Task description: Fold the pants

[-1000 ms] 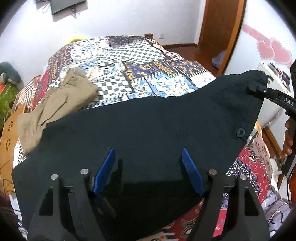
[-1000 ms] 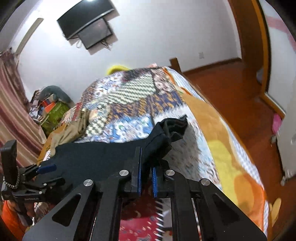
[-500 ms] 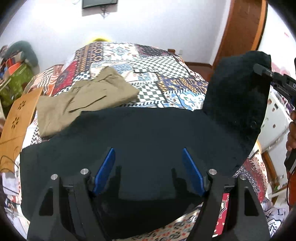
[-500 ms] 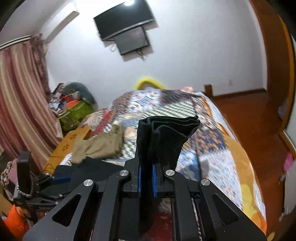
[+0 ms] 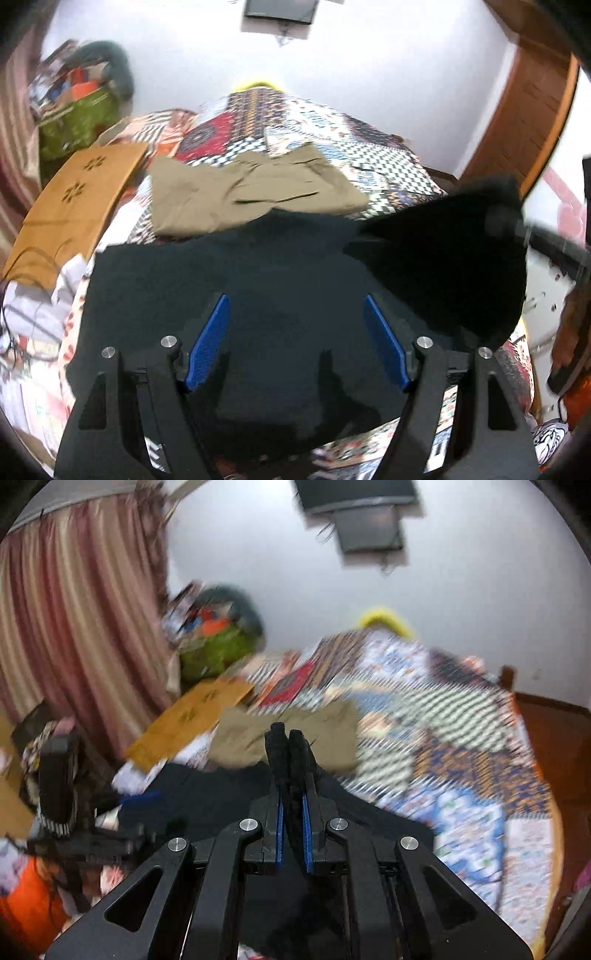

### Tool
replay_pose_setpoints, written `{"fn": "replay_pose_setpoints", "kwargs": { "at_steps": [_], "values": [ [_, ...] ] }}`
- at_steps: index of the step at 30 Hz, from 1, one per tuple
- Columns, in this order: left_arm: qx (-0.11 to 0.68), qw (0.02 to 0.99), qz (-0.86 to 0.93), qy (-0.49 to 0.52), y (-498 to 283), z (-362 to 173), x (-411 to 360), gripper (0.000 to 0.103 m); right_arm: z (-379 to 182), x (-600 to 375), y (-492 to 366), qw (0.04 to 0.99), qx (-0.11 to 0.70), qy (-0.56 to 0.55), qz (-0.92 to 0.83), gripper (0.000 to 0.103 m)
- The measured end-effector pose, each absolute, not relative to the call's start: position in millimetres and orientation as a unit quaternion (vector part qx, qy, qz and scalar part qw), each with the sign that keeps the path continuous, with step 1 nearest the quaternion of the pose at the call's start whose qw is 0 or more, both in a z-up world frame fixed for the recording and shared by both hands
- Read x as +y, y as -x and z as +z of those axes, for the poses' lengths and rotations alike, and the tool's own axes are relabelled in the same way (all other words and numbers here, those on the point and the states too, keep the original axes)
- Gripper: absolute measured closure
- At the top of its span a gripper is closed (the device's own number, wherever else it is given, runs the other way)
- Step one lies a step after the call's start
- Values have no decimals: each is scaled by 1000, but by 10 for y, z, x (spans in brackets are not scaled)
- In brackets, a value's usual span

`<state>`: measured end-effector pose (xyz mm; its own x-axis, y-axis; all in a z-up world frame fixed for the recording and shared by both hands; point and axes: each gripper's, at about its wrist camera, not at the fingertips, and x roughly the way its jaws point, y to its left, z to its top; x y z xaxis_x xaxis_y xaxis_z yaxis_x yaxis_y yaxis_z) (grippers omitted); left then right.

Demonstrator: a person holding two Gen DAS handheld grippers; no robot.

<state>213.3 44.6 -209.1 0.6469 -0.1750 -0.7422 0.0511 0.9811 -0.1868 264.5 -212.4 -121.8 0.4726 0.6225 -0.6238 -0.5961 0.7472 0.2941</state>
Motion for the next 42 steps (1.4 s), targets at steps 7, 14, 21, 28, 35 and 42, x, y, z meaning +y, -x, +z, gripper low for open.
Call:
{"fn": "replay_pose_setpoints", "kwargs": {
  "at_steps": [7,14,21,28,35,42],
  "values": [
    [429,897,-39,100,-1992,-2225,685,28,-1836,-1619,-2401,797,455,48,395,96],
    [433,895,-44,100,-1996,-2241,603,28,-2030,-1605,-2417,773,493,55,394,91],
    [428,899,-64,67,-2081,-2124,335,28,-1796,-1659,-2304,780,482,62,394,55],
    [442,890,-103,52,-2256,-2156,-4,28,-1617,-2127,-2482,822,445,32,353,55],
    [497,861,-110,3,-2345,-2579,-340,28,-2007,-2520,-2660,821,489,23,295,55],
    [499,860,-100,20,-2326,-2677,-319,21,-2120,-2697,-2523,818,495,-2,294,55]
  ]
}}
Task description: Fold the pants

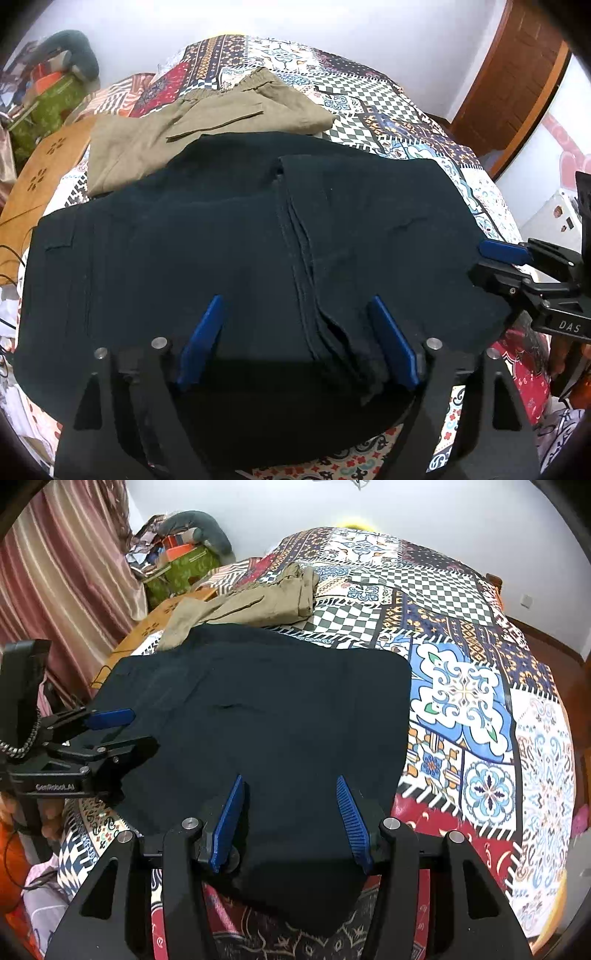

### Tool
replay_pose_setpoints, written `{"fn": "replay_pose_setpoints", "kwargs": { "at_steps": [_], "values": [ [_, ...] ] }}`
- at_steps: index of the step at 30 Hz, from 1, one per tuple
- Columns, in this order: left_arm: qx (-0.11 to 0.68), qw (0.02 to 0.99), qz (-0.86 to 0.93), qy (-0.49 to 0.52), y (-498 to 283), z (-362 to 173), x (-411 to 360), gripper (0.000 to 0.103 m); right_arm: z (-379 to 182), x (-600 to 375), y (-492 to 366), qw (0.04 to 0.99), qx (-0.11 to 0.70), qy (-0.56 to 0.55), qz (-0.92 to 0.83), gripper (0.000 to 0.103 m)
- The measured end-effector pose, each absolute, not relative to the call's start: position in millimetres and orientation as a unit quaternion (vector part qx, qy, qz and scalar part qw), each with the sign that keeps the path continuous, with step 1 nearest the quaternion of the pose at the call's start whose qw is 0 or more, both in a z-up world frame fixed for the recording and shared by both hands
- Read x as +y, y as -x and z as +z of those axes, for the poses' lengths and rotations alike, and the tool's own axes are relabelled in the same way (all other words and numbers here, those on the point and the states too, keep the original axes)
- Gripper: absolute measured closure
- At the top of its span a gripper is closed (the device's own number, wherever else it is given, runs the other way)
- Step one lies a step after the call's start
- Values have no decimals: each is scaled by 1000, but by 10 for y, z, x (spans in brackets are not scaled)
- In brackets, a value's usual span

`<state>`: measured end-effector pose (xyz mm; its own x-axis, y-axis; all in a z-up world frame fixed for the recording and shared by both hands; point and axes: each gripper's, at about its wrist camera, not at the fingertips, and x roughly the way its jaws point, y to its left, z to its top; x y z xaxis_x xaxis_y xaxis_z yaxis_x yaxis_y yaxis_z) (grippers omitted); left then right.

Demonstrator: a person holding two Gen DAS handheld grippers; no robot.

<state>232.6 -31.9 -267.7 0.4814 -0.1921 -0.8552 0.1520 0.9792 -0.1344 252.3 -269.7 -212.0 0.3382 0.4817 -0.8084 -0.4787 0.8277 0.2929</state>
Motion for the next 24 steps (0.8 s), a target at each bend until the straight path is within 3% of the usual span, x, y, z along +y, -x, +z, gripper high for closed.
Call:
{"fn": "replay_pose_setpoints", "kwargs": {
  "at_steps": [7,15,24],
  "values": [
    [470,880,-72,16,-2206,-2457,-151,21,-1992,-2705,-2560,820,491,11,294,55],
    [413,908,12,66,-1863,-2080,689,21,-1647,-2567,-2629,840,447,11,307,55],
    [431,886,106,136,-1447,-2333,1496,21,-1510,-2099,-2616,838,423,36,342,55]
  ]
}}
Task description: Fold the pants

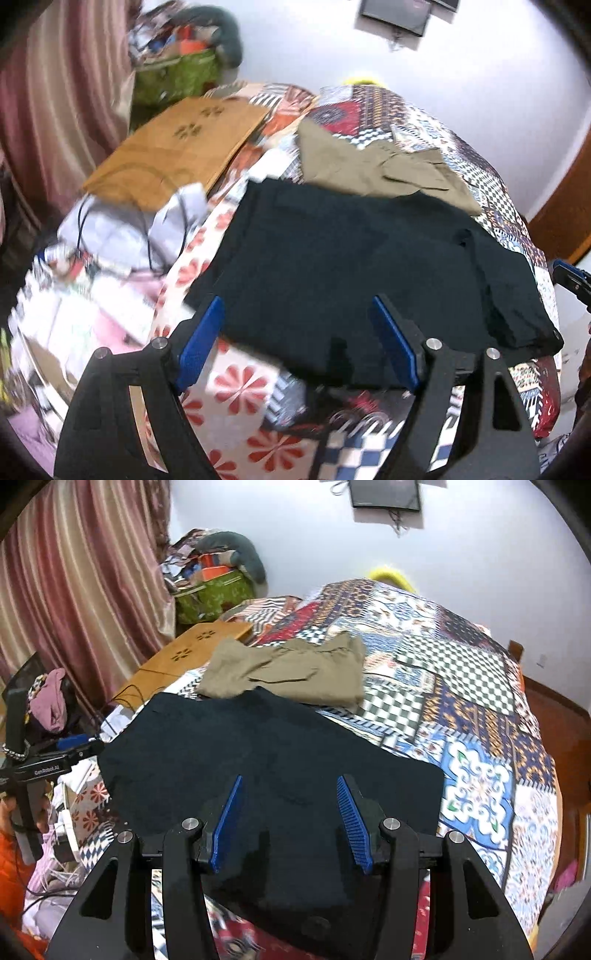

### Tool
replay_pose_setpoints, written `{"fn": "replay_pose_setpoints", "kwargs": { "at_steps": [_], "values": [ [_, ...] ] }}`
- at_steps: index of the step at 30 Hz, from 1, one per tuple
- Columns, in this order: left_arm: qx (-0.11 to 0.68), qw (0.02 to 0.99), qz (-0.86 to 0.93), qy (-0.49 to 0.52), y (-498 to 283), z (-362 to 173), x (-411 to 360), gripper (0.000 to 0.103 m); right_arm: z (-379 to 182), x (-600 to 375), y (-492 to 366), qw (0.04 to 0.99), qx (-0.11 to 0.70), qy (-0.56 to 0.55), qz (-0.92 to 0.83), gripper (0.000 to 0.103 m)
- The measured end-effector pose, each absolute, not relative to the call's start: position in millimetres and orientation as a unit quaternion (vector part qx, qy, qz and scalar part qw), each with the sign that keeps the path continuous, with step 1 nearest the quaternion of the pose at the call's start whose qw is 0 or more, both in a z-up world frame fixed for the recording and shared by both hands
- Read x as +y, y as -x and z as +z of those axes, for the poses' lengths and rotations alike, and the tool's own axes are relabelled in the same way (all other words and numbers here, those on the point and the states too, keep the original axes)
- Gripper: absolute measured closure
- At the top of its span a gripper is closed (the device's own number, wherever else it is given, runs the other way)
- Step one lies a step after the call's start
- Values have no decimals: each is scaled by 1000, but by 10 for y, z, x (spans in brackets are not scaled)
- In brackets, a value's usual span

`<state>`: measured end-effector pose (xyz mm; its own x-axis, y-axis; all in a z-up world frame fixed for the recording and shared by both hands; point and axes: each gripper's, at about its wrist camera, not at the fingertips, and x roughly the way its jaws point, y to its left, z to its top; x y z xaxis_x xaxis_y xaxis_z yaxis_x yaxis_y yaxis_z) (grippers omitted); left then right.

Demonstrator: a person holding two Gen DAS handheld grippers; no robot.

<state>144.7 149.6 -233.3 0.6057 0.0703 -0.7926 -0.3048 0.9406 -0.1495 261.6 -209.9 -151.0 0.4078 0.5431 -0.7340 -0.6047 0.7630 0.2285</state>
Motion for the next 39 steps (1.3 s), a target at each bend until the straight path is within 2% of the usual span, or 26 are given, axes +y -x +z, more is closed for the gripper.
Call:
{"fn": "replay_pose_setpoints", "kwargs": {
  "at_steps": [11,17,28,31,34,36,39],
  "values": [
    [460,848,56,257,-1287,-2880,1699,21,-1790,-1841,-2510,816,463,72,339,55],
    [460,840,27,287,-1409,-2949,1659,21,-2035,-1785,-2514,795,498,91,334,55],
    [457,831,29,316,-1657,-3036,1742,22,-2034,-1780,-2473,794,498,98,336,54],
    [459,833,42,308,-1724,-3036,1738,30,-2045,-1775,-2481,793,498,96,337,53],
    [460,836,56,295,-1778,-3050,1757,44,-2049,-1774,-2482,793,498,94,338,53],
    [462,835,67,290,-1804,-3062,1783,59,-2051,-1769,-2480,793,498,94,339,53],
    [461,835,68,292,-1803,-3034,1827,72,-2052,-1770,-2484,793,498,94,338,53]
  ]
}}
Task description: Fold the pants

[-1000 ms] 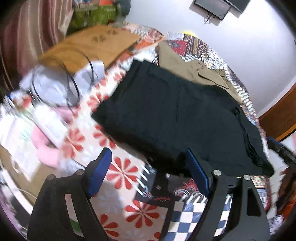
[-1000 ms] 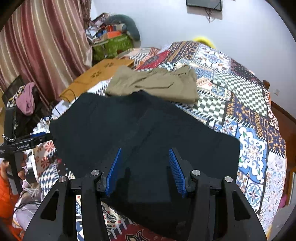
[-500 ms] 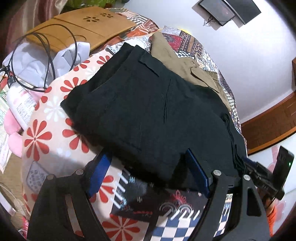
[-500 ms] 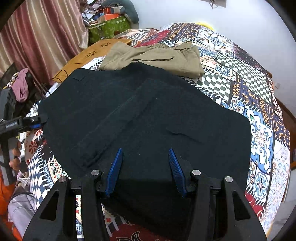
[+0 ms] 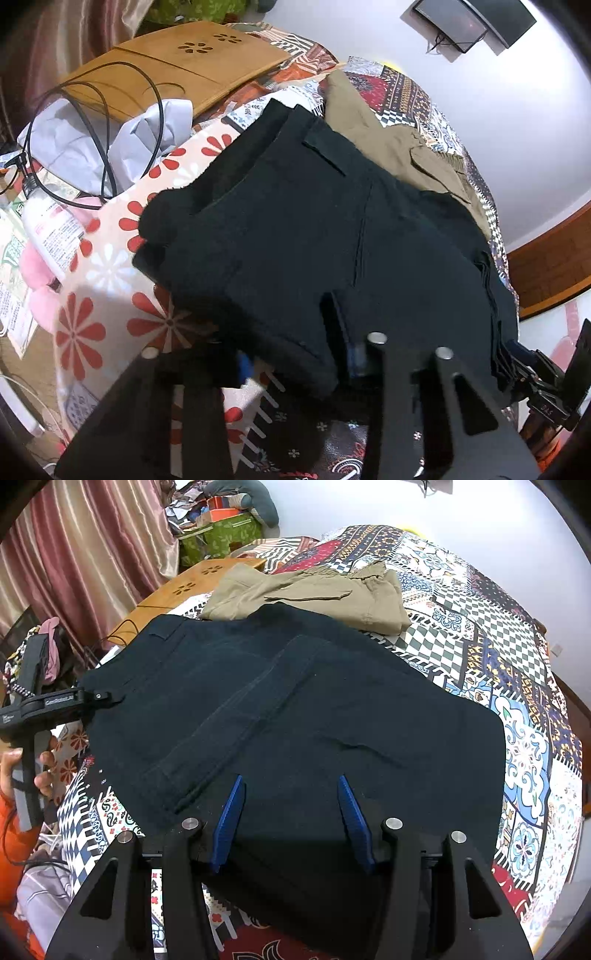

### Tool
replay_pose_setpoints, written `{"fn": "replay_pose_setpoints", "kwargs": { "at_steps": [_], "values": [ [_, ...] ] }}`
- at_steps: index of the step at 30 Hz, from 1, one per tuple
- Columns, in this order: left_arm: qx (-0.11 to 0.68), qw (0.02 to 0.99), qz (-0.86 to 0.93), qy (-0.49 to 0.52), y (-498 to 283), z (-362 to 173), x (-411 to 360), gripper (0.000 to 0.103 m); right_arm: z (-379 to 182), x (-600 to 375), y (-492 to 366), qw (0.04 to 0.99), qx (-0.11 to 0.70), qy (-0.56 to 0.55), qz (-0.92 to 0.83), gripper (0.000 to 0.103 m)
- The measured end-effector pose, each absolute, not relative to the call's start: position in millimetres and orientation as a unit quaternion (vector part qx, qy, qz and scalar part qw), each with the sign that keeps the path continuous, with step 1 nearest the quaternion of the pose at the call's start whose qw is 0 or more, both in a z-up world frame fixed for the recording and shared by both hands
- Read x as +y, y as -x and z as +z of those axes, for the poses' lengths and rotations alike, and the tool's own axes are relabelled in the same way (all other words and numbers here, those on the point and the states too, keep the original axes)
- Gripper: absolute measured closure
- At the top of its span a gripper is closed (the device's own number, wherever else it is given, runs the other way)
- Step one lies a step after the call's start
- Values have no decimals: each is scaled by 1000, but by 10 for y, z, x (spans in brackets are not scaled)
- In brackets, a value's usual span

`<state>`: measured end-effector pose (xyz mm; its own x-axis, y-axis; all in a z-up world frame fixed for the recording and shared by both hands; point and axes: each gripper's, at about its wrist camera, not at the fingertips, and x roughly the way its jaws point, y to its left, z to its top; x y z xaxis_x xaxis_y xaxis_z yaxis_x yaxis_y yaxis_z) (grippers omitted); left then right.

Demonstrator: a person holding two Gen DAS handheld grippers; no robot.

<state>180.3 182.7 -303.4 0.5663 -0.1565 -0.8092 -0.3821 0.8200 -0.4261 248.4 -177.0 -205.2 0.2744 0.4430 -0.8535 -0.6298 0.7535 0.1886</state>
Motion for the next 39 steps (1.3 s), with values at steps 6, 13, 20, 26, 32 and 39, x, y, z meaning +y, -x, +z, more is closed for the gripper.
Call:
{"fn": "replay_pose_setpoints", "kwargs": {
  "at_steps": [6,13,20,26,32,39],
  "values": [
    [440,862,80,238,-1805,-2761,1733,82,-2051,-1780,-2498,792,499,87,340,53],
    [384,912,76,121,-1871,-2124,1335,84,-1943,-1973,-2576,804,492,49,332,53],
    [338,939,34,54,-2032,-1586,872,85,-1715,-2500,-2637,838,463,16,287,53],
    [306,952,-10,17,-2122,-1202,458,86,-1814,-2984,-2630,846,477,-5,240,53],
    [288,955,-70,-23,-2167,-973,-85,86,-2099,-3251,-2573,831,509,-23,224,53],
    [301,941,-145,-46,-2263,-1011,-692,87,-2198,-3290,-2519,826,511,-44,235,53]
  ]
}}
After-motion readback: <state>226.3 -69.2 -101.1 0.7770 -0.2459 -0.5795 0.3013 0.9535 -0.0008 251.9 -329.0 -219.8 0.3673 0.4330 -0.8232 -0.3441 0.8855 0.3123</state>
